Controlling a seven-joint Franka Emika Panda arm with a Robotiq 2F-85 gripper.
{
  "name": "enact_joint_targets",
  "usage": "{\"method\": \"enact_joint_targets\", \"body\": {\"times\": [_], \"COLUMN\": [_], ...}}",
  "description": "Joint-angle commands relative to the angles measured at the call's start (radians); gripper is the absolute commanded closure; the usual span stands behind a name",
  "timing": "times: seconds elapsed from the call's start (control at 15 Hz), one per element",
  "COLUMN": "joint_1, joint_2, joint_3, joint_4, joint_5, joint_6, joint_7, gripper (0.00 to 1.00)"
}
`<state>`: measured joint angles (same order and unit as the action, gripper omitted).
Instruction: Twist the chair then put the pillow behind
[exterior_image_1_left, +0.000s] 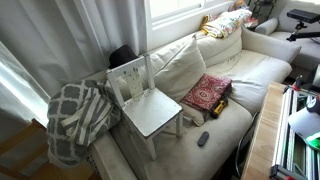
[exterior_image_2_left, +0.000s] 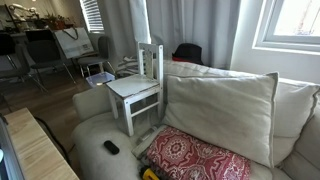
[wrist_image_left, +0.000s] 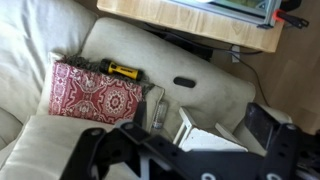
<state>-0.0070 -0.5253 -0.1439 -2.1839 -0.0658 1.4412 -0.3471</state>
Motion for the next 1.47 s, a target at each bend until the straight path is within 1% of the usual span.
{"method": "enact_joint_targets", "body": {"times": [0.0, 0.2, 0.4, 0.67, 0.93, 1.07, 1.13, 1.4], "joint_1": [0.014, 0.029, 0.039, 0.053, 0.078, 0.1, 0.084, 0.088], "joint_2": [0.143, 0.269, 0.411, 0.56, 0.666, 0.71, 0.66, 0.672], "joint_3": [0.04, 0.091, 0.143, 0.183, 0.208, 0.214, 0.207, 0.209], "joint_4": [-0.005, 0.005, 0.04, 0.099, 0.137, 0.145, 0.122, 0.127], "joint_5": [0.175, 0.32, 0.404, 0.461, 0.513, 0.511, 0.488, 0.486], "joint_6": [0.187, 0.421, 0.611, 0.791, 0.977, 1.066, 1.005, 1.02], "joint_7": [0.191, 0.318, 0.462, 0.658, 0.839, 0.953, 0.867, 0.878], "gripper": [0.0, 0.0, 0.0, 0.0, 0.0, 0.0, 0.0, 0.0]}}
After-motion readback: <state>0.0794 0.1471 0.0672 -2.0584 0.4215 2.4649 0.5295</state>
